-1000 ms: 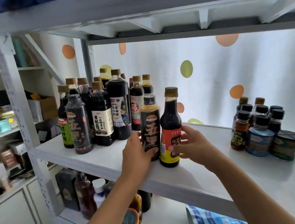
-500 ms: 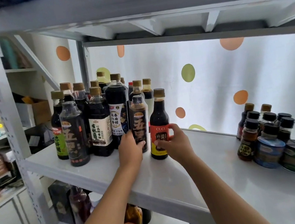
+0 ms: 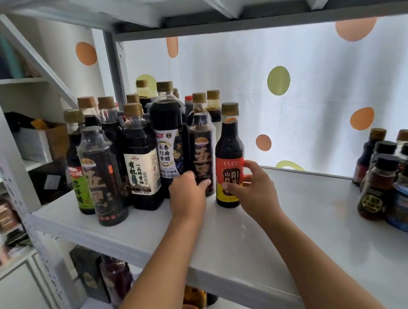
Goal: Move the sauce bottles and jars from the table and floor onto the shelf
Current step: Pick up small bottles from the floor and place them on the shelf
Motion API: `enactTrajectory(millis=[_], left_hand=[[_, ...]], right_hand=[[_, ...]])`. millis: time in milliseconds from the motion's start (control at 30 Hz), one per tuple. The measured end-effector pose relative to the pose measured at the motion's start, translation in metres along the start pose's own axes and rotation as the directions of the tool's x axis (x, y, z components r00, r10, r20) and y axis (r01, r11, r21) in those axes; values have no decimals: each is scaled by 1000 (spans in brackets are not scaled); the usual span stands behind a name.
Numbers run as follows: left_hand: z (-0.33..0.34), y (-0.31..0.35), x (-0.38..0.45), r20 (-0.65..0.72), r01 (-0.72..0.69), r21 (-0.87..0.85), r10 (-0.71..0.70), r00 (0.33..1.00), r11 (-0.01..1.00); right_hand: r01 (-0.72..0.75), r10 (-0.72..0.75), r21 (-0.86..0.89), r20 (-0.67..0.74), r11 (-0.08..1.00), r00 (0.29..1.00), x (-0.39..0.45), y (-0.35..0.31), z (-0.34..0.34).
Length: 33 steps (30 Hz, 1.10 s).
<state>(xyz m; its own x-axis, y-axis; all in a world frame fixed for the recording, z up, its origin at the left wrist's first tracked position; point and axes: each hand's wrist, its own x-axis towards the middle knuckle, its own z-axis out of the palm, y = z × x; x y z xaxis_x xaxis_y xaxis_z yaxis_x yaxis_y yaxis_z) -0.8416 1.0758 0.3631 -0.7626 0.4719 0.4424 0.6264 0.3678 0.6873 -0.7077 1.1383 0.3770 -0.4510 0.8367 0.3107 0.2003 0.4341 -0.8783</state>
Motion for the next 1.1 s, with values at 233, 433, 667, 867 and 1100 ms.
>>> enactTrajectory(millis=[233,433,667,867,1100], left_hand=[[4,-1,2,2,-10,34,10,1000,999],[-1,-2,-8,22,48,13,-48,999,999],[-32,-20,-20,332,-160,148,103,938,976],[-68,-43,-41,244,-246,119,212,946,962],[-73,-45,-46,125,-101,36,96,987,994]], right_hand=[[-15,14,30,27,999,1000,6,5,-1],[-33,32,7,84,999,996,5,3,-7],[-37,37,-1,79,999,996,-1,-1,-5],[-23,39,-115,146,993,988,-14,-10,14],[-30,79,-274,170,961,982,-15,-20,40]])
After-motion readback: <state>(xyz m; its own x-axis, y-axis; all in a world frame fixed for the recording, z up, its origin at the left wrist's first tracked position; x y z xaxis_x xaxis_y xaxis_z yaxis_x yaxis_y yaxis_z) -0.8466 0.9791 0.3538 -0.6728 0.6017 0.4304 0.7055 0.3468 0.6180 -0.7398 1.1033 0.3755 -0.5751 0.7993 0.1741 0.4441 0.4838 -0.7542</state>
